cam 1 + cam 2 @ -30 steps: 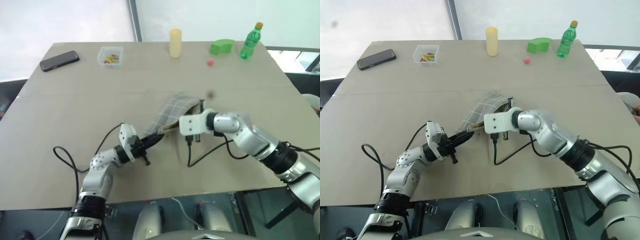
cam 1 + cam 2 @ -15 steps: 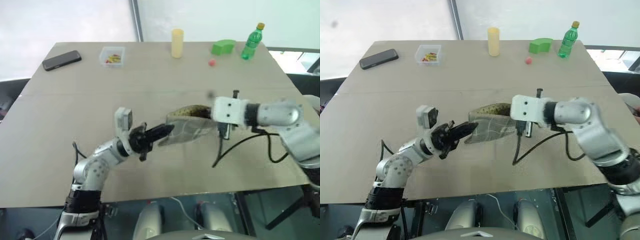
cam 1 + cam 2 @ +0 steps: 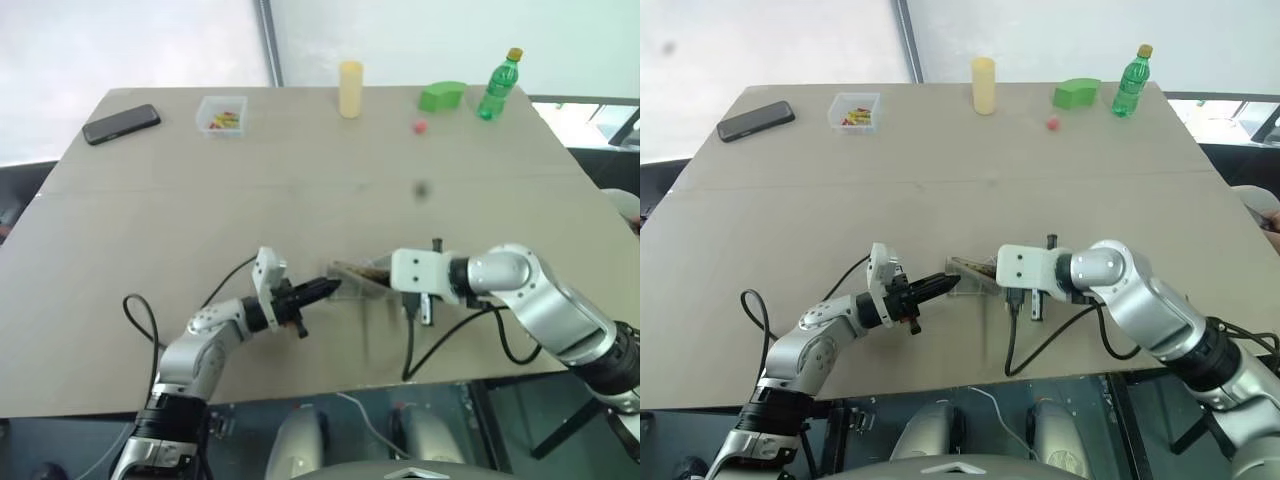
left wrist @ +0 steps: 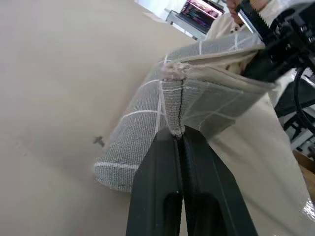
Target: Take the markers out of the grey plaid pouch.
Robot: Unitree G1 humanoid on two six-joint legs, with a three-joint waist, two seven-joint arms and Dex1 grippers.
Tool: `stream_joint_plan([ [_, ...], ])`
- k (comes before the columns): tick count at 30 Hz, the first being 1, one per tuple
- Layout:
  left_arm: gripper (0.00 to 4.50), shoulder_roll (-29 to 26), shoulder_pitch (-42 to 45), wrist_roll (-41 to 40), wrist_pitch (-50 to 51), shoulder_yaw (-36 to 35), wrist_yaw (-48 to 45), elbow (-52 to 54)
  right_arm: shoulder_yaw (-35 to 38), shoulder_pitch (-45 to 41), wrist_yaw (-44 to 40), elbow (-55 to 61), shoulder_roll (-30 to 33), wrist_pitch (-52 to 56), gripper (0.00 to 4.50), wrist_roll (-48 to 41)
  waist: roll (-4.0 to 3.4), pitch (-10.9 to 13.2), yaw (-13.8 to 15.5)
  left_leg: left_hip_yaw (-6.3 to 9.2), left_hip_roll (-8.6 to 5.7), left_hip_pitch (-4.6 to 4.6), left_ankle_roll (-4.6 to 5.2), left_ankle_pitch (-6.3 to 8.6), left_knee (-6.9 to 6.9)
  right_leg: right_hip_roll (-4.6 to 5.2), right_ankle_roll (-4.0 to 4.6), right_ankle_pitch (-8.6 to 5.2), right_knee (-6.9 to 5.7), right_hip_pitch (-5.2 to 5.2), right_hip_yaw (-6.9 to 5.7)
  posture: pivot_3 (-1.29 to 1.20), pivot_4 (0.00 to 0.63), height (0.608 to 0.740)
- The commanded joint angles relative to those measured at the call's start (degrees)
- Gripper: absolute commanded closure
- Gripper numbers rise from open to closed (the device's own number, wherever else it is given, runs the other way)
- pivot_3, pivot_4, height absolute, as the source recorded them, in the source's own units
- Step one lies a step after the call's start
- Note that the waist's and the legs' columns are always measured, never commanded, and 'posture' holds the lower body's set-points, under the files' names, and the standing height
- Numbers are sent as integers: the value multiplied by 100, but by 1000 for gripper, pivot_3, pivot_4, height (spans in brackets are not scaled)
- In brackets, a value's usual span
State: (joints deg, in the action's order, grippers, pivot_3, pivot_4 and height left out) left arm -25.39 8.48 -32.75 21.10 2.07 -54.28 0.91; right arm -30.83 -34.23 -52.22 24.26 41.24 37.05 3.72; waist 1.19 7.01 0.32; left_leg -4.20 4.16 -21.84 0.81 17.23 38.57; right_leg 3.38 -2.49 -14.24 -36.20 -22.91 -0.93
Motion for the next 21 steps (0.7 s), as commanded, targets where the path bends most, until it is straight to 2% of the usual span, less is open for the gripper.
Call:
stream_joint_plan([
  [1,4500,17,-54,-158,192,-217,119,299,4,-237,114,-188,-11,-424,4434,429,0,0,8,1,0,0,0,0,0,0,0,0,-1,0,0,0,150,740],
  [5,4500,36,-157,-669,511,-321,-85,763,117,-369,248,-440,-257,-598,4434,591,-1,0,22,-2,0,-9,0,0,-2,0,0,0,8,-4,0,0,150,740],
  [10,4500,116,-86,-1539,1065,-438,-167,1370,650,-83,185,-184,-879,-185,4434,-145,-1,1,45,-1,0,-20,-1,0,-7,0,-1,0,17,-12,-2,0,150,740],
  [14,4500,208,229,-2375,1829,-559,12,1472,857,388,-583,753,-216,372,4434,-778,-2,1,94,12,-4,-31,-1,0,-2,10,0,0,21,-11,-15,0,150,740],
  [16,4500,307,436,-3122,2367,-736,329,1401,1209,475,-993,1261,357,837,4434,-1215,-5,5,79,10,-11,-33,0,1,2,15,-1,0,23,-9,-11,0,150,740],
  [18,4500,351,640,-3963,2952,-934,689,1202,1804,296,-1323,1680,806,1493,4434,-1895,0,8,47,17,-15,-35,3,2,8,20,-1,1,21,-7,-12,0,150,740],
  [21,4500,371,882,-4838,3567,-1170,1376,727,2354,-216,-1550,1889,1047,2136,4434,-2705,0,10,-34,38,-8,-11,23,13,4,13,-1,1,8,0,-2,0,150,740],
])
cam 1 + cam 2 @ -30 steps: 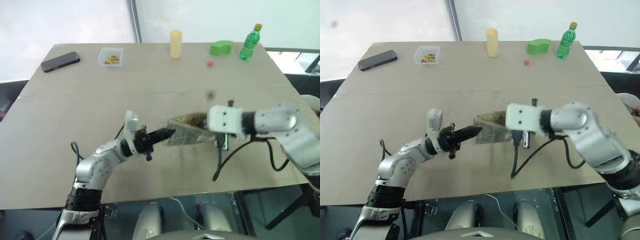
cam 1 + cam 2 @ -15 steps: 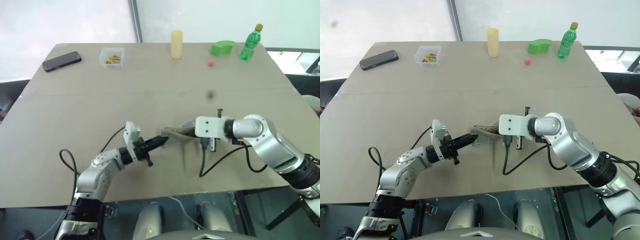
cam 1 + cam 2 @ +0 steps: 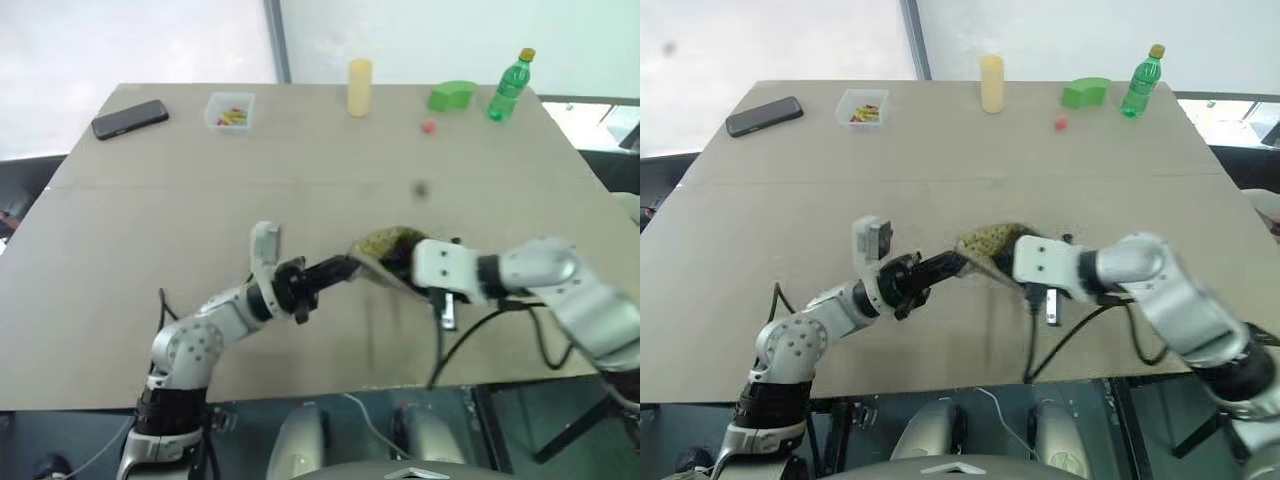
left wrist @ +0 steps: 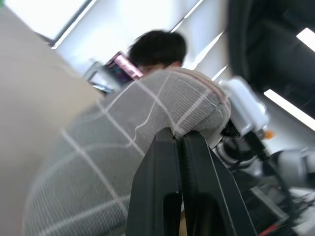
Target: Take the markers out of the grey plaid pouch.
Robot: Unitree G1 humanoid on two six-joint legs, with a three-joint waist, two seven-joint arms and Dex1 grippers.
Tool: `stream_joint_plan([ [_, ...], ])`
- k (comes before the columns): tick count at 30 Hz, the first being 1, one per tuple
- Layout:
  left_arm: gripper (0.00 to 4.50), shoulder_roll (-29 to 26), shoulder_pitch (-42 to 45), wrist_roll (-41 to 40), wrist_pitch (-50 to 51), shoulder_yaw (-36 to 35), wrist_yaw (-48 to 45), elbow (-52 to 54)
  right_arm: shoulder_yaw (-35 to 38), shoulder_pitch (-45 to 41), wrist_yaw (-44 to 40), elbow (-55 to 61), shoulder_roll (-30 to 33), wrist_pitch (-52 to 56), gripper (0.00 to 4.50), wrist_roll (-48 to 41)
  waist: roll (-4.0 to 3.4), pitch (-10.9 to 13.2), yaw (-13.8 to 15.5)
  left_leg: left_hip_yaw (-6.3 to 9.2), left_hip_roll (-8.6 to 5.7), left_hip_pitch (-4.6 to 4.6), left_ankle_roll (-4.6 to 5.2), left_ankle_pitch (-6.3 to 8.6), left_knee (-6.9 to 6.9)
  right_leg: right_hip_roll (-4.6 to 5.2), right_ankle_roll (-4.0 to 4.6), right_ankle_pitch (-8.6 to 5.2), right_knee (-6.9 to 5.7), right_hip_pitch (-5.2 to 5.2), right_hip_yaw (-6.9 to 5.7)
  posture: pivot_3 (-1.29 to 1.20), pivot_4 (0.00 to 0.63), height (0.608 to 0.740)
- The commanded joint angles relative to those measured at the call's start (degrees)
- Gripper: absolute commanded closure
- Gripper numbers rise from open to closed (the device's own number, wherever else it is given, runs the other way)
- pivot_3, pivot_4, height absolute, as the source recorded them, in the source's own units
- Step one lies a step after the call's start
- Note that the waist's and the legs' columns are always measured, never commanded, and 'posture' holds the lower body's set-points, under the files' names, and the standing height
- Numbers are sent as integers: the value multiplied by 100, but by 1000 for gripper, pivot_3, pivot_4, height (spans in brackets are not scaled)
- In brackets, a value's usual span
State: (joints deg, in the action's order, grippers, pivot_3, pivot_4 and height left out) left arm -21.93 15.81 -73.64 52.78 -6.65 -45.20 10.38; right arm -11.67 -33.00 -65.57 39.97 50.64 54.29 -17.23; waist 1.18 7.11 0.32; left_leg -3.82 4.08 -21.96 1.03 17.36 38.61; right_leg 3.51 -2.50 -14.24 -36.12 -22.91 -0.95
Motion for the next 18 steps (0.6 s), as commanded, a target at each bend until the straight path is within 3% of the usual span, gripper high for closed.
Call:
stream_joint_plan([
  [1,4500,2,189,-756,493,-309,614,-334,442,-463,-222,303,137,461,4434,-711,0,0,-41,13,1,11,2,1,-4,-7,0,0,-2,8,-1,0,150,740],
  [5,4500,-194,60,-64,413,-124,457,-392,-399,-624,-83,-92,291,-107,4434,-169,2,-2,-94,24,3,23,3,2,-12,-20,2,-1,2,20,-2,0,150,740],
  [10,4500,-201,-190,1092,-103,106,603,-590,-1786,-647,583,-1242,-132,-1078,4434,1202,2,-2,-99,-22,-2,18,-21,-12,-10,-16,1,-1,15,17,12,0,150,740],
  [13,4500,-177,-373,1360,-290,115,431,-450,-2110,-809,910,-1872,-422,-1701,4434,1857,2,-1,-83,-24,-2,15,-23,-13,-9,-16,1,-1,16,15,11,0,150,740],
  [18,4500,-310,-760,2028,-895,370,-154,-161,-2032,-751,1041,-2037,-655,-2431,4434,2266,2,-2,-90,-25,0,17,-24,-13,-13,-16,1,-1,17,14,9,0,150,740],
])
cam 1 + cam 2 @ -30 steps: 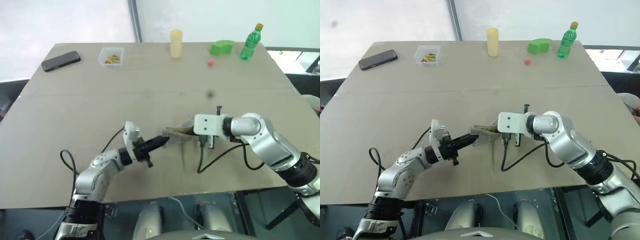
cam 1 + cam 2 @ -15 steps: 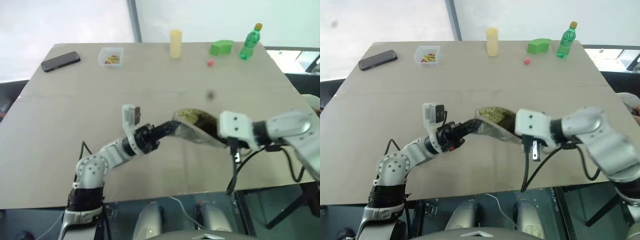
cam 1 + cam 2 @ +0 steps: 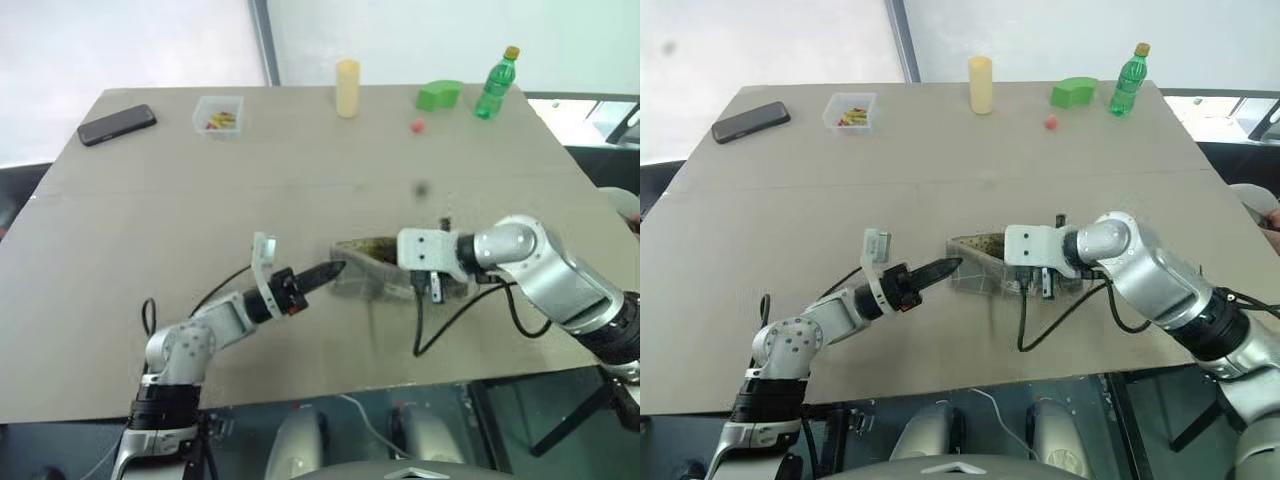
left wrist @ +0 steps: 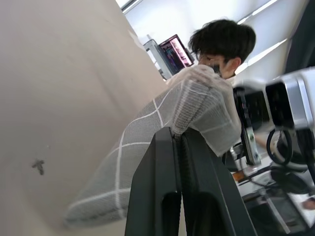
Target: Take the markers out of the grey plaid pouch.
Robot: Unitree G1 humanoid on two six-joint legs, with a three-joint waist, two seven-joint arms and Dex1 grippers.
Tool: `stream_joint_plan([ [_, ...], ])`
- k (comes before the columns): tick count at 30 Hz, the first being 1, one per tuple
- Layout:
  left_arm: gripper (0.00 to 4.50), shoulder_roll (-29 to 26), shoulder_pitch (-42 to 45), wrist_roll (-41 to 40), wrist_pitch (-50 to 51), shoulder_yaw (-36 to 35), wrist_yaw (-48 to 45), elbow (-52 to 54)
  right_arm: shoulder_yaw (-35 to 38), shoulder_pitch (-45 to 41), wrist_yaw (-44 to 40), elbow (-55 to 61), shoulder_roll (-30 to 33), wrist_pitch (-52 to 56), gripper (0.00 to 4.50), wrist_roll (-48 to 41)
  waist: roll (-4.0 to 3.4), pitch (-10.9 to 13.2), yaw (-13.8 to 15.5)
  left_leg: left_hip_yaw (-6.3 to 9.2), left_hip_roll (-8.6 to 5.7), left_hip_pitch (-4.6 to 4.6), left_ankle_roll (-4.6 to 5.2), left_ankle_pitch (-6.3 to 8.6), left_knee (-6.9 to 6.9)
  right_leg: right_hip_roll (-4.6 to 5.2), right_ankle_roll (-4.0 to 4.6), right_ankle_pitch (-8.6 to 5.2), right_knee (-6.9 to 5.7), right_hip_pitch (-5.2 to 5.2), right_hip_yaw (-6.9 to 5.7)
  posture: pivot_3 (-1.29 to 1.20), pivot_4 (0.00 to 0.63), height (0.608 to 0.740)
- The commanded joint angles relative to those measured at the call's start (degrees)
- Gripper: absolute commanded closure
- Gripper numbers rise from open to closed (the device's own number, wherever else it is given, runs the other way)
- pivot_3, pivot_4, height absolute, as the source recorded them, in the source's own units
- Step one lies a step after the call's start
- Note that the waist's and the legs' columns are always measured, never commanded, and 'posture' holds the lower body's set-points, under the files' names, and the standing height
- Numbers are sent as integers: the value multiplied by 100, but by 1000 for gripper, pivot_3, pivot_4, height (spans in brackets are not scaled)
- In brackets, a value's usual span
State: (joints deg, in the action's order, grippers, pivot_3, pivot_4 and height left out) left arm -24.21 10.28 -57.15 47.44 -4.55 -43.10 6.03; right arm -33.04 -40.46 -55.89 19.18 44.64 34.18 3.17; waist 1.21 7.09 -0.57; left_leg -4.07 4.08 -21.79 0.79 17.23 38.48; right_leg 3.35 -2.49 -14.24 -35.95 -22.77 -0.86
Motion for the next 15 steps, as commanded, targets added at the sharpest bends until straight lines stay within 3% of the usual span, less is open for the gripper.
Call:
stream_joint_plan([
  [1,4500,-85,-273,465,-460,193,-449,325,159,23,18,122,-71,-387,4434,205,0,0,0,0,0,0,0,0,-2,0,0,0,0,0,0,0,150,740],
  [4,4500,-35,-455,805,-1014,277,-811,443,299,141,-252,512,45,-395,4434,66,-1,1,11,-1,1,-1,0,0,-2,0,0,0,1,0,-1,0,150,740],
  [5,4500,8,-505,849,-1157,267,-903,456,344,187,-229,610,58,-395,4213,98,-2,1,12,-1,1,-1,0,0,-2,0,0,0,2,0,-1,0,150,740],
  [7,4500,52,-575,918,-1342,261,-1043,416,418,249,-74,723,25,-360,3613,240,-2,1,12,-1,2,-1,0,0,-2,0,0,0,2,0,-1,0,150,740],
  [14,4500,29,-620,1295,-1705,333,-1408,15,470,352,-11,1024,20,-16,384,477,-1,1,8,1,2,1,1,1,-2,0,0,0,-2,0,0,0,150,740],
  [15,4500,17,-599,1335,-1737,342,-1459,-23,443,416,-169,1152,135,78,384,421,-2,1,8,1,2,0,1,1,-2,0,0,0,-1,0,0,0,150,740],
])
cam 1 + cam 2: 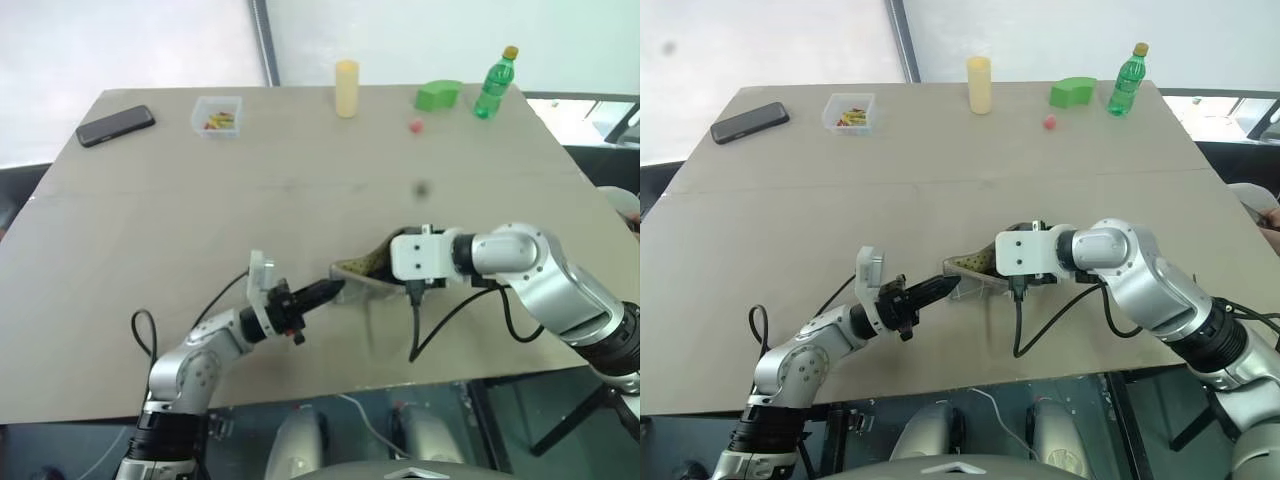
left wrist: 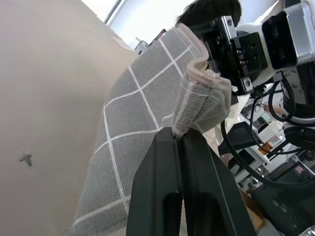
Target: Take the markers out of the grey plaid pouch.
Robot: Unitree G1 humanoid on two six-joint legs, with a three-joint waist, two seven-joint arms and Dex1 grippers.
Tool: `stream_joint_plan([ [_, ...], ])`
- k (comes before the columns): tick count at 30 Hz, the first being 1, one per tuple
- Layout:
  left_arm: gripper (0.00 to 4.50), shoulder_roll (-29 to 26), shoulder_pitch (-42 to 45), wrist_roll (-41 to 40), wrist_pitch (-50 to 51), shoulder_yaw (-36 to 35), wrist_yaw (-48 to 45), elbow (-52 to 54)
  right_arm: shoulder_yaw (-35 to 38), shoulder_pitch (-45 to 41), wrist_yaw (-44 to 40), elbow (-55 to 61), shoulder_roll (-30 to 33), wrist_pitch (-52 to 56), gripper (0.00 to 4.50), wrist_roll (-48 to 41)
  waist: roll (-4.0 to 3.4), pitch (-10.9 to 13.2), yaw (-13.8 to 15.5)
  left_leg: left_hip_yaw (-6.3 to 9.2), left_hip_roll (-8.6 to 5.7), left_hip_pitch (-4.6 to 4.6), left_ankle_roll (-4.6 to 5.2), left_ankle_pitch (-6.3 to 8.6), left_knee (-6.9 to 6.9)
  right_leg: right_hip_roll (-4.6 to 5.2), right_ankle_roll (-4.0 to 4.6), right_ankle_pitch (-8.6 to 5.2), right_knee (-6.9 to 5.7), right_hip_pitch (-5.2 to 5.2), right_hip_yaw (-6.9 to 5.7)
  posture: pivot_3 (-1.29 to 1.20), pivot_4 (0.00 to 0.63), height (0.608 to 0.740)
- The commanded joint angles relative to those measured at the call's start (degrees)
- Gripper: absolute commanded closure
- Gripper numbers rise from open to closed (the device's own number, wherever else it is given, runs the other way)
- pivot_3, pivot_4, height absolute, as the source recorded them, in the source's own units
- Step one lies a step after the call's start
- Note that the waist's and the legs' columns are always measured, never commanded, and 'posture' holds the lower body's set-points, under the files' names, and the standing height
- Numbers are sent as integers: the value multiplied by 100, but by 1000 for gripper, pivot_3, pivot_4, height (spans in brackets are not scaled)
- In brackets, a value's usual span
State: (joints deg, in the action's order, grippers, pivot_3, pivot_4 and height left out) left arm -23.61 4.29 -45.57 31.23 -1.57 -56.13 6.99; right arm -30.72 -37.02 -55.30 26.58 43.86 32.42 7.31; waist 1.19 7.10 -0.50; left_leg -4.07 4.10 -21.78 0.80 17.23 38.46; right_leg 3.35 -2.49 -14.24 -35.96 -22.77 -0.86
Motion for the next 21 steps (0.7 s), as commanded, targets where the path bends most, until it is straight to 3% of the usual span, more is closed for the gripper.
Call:
stream_joint_plan([
  [1,4500,-49,17,205,-139,48,-193,-149,191,114,-340,500,290,322,384,-30,0,0,8,0,0,-1,0,0,0,0,0,0,1,0,0,0,150,740],
  [18,4500,163,209,-15,259,-251,17,-297,-320,190,-57,-462,-264,-352,384,772,2,-2,-6,-1,1,2,1,1,2,-1,0,0,-2,1,2,0,150,740],
  [20,4500,177,224,-48,304,-287,71,-260,-378,208,-121,-532,-292,-404,899,849,2,-2,-6,0,1,2,1,1,2,-1,0,0,-3,1,1,0,150,740],
  [21,4500,176,220,-55,321,-295,90,-231,-413,220,-162,-569,-282,-442,899,898,2,-2,-6,0,1,2,1,1,2,-1,0,0,-3,1,1,0,150,740],
])
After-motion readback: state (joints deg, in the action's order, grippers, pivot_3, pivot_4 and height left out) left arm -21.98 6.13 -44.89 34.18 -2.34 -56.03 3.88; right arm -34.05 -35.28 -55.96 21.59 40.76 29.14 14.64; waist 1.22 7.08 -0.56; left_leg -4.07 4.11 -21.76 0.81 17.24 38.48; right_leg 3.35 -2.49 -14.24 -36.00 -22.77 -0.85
